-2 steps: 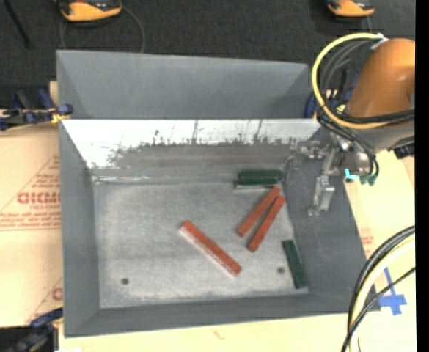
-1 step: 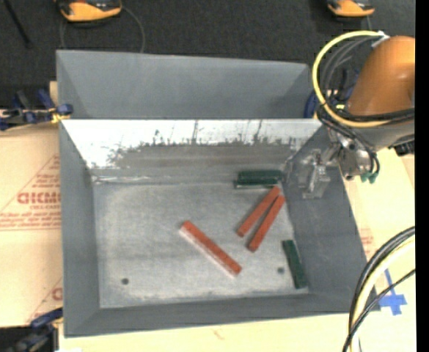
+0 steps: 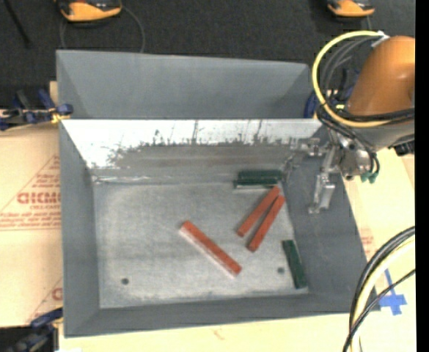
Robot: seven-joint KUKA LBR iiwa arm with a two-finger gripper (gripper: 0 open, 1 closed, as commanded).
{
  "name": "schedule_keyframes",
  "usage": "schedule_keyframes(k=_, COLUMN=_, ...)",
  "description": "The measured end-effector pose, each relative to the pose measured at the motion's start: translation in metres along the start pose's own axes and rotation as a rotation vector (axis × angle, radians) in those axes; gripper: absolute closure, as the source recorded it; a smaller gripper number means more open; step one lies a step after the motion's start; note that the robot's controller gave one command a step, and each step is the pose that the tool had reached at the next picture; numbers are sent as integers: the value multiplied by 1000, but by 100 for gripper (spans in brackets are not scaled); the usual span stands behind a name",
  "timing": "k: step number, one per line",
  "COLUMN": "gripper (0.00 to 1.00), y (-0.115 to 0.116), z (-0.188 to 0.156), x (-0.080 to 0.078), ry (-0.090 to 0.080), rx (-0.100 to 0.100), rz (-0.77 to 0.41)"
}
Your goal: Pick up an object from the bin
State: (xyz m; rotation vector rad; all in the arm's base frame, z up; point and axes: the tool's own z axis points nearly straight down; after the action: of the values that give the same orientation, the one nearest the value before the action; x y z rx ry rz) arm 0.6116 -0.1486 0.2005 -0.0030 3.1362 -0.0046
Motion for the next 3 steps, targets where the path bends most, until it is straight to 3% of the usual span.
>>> schedule_keyframes(k=1, gripper=0, y=41, z=119, x=-8, ry=6, rx=-3, rz=-73)
schedule_keyframes(k=2, gripper=100, y=39, z=115, x=-11, ry=-1, rx=0, rz=-74)
schedule_keyframes(k=3, gripper=0, y=40, z=115, x=-10, ry=-1, rx=0, rz=-75)
